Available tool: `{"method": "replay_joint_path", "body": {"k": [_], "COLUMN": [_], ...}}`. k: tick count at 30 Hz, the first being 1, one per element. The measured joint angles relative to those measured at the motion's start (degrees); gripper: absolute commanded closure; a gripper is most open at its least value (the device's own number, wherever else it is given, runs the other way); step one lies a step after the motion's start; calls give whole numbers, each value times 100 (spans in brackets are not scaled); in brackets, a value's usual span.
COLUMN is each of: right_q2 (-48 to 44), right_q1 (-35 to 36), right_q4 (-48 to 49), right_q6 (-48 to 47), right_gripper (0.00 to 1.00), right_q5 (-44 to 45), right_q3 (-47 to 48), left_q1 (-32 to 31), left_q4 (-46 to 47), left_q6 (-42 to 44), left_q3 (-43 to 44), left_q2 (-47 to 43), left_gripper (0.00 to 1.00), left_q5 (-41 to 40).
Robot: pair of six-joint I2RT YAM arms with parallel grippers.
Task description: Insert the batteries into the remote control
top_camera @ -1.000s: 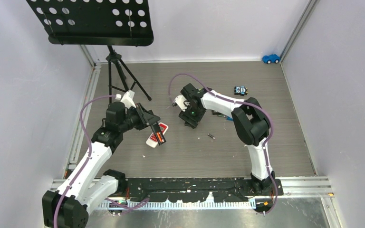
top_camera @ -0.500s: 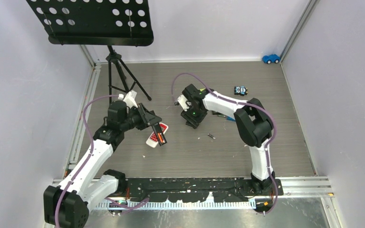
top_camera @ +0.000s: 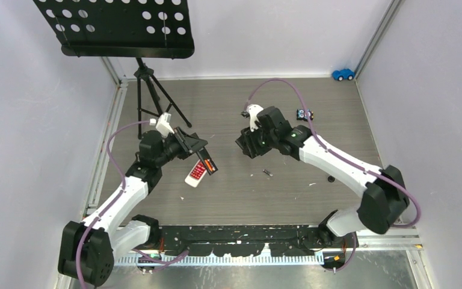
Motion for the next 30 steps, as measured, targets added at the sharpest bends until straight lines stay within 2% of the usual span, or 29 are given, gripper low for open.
{"method": "replay_joint_path", "body": {"k": [6,11,14,21,30], "right_q2": [-702,-577,-376,9,168], "right_q1": [428,1075,1220,1368,1670], "right_q4": [407,236,168,-83,-391], "right_q6": [1270,2044,2365,2640,2426], "right_gripper": [67,68,67,66,65], "right_q5": [-302,-332,-306,-181,96], "right_q3": [-155,151,369,664,944], "left_q1": [-101,-129,-133,-138,-138], "left_q4": [1416,2146,2406,2452,1882], "left_q6": [-420,-715,-927,-1456,-1849], "left_q3": [-826,-1014,-1016,-1016,-774], "left_q2": [15,46,46,50,122], "left_gripper": [100,100,100,100,100], "left_q5": [-461,-605,-619,-614,-448]}}
